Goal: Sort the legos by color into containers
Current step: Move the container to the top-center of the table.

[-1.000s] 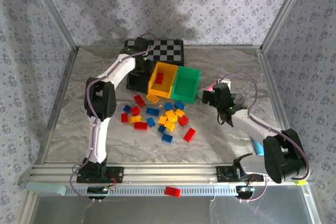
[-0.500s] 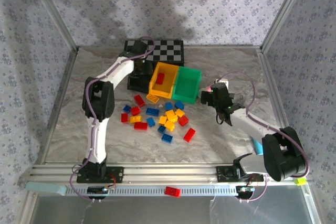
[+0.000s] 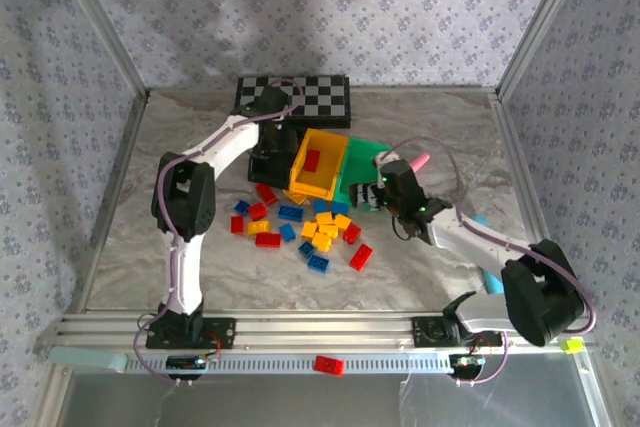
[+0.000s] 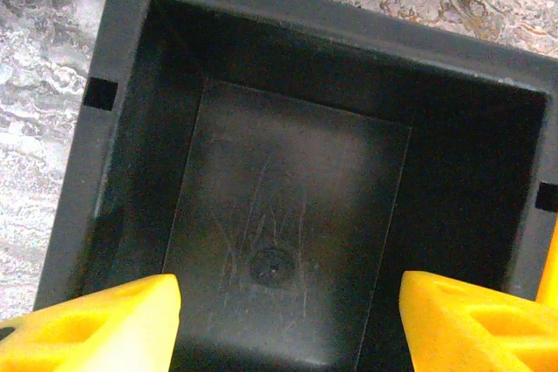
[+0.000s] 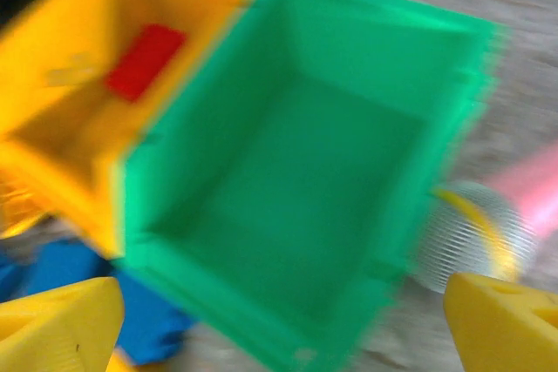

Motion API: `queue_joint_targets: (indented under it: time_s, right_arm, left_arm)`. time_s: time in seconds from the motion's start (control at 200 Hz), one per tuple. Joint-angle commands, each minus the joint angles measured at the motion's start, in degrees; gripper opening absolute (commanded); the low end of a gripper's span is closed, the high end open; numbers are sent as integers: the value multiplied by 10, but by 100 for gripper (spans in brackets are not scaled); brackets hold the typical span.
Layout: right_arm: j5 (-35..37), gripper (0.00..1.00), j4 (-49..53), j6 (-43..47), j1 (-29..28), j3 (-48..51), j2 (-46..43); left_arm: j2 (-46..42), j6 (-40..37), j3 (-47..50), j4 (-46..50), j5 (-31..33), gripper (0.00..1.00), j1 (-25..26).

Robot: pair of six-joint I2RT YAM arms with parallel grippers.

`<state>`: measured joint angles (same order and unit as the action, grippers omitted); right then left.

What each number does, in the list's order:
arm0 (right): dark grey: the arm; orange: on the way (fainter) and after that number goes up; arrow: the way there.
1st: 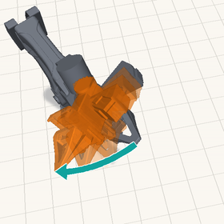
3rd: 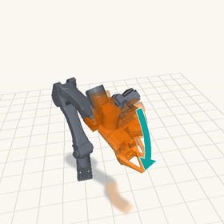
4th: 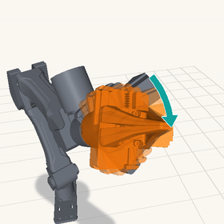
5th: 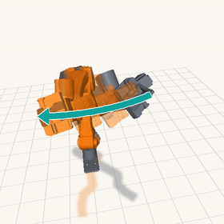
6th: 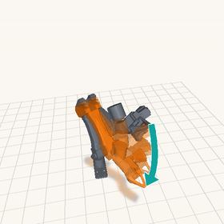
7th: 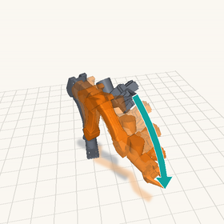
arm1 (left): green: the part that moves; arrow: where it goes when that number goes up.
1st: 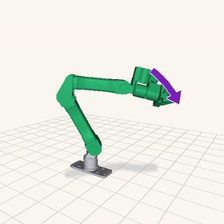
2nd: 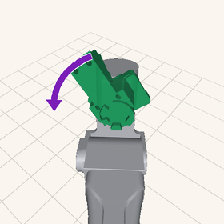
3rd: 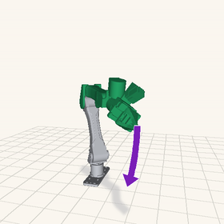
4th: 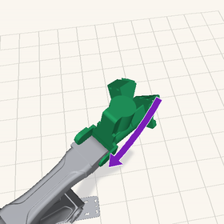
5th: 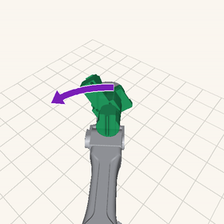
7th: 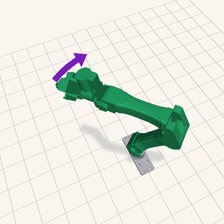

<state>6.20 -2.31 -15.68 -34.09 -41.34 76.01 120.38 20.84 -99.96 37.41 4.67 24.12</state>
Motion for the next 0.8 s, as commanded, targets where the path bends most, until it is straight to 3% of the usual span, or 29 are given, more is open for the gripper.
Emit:
queue_joint_targets:
  time_s: [0.0, 0.16, 0.5, 0.8]
  right_arm:
    - [-69, 92, 14, 14, -66, -74, 48]
    - [-109, 77, 58, -36, -130, -174, 152]
    - [-180, 73, 109, -117, -139, -315, 315]
    - [-128, 74, 168, -122, -111, -387, 390]
  left_arm:
    - [-26, -6, -8, 28, -20, 68, 0]
    - [-102, -1, 80, -19, -22, 69, -15]
    - [-276, 19, 306, -148, -42, 71, -62]
    - [-346, 15, 439, -236, -43, 71, -80]
